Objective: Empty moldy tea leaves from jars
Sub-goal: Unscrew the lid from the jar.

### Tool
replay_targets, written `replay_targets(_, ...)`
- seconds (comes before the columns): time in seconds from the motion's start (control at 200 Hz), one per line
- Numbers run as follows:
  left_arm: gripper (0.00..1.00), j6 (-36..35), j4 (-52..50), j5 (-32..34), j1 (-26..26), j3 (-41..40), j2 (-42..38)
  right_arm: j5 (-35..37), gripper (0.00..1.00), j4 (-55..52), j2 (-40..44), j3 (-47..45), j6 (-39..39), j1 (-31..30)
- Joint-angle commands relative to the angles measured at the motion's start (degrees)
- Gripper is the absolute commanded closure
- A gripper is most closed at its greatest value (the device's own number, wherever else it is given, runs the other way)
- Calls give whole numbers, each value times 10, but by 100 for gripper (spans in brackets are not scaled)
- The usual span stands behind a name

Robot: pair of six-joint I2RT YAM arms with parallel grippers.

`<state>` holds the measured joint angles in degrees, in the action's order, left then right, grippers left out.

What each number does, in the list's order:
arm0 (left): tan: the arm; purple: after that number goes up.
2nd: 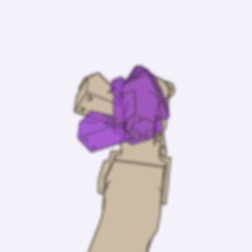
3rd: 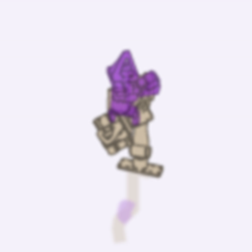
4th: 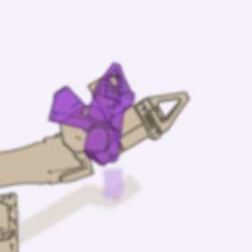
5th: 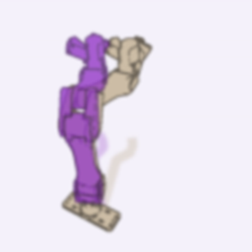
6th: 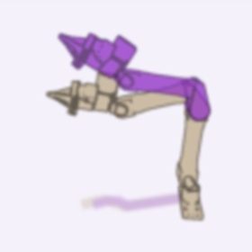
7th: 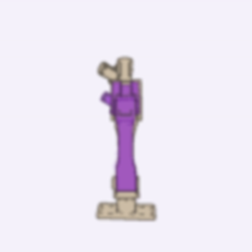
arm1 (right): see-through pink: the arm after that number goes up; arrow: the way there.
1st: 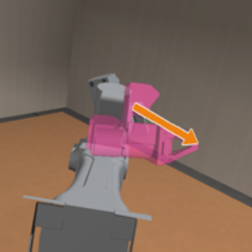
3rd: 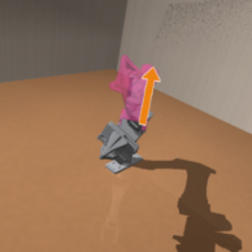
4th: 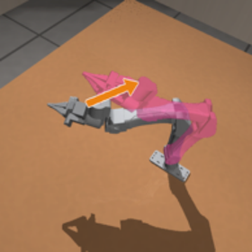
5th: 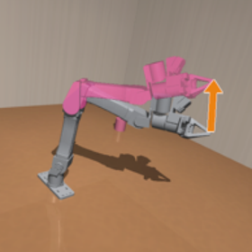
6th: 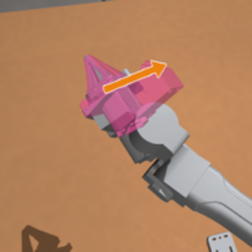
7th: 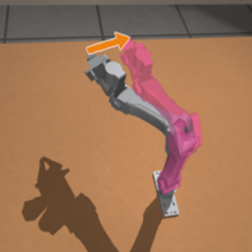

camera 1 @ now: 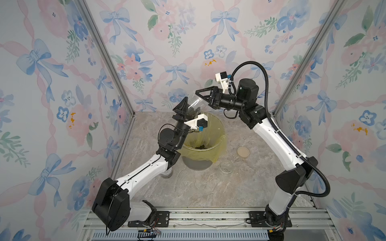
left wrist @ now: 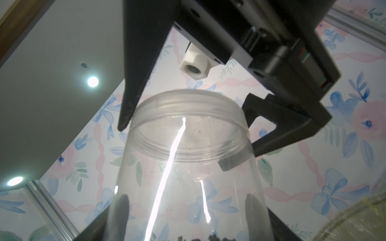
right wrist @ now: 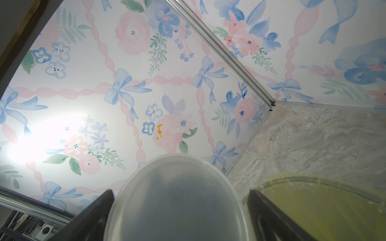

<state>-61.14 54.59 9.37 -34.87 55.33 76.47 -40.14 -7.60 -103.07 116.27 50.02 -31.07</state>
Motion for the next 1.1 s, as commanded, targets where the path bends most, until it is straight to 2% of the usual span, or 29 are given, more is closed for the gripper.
replay_targets(0.0, 50, -6, 32, 15, -1, 23, 3, -12, 0, 14, -4, 10, 1, 1)
replay_targets(0.21, 50, -3, 32, 8, -2, 21, 6, -10, 5, 13, 1, 8, -1, 4)
replay_targets(0.445, 50, 1, 32, 8, -2, 23, 14, -11, 1, 19, 7, 2, -3, 0)
replay_targets(0.895, 50, 10, 15, -2, -2, 42, 24, -6, 18, 21, 19, -14, -10, 6)
replay_targets(1.095, 51, 72, -22, -12, -1, 48, 16, -10, 22, 25, 26, -29, -20, 7)
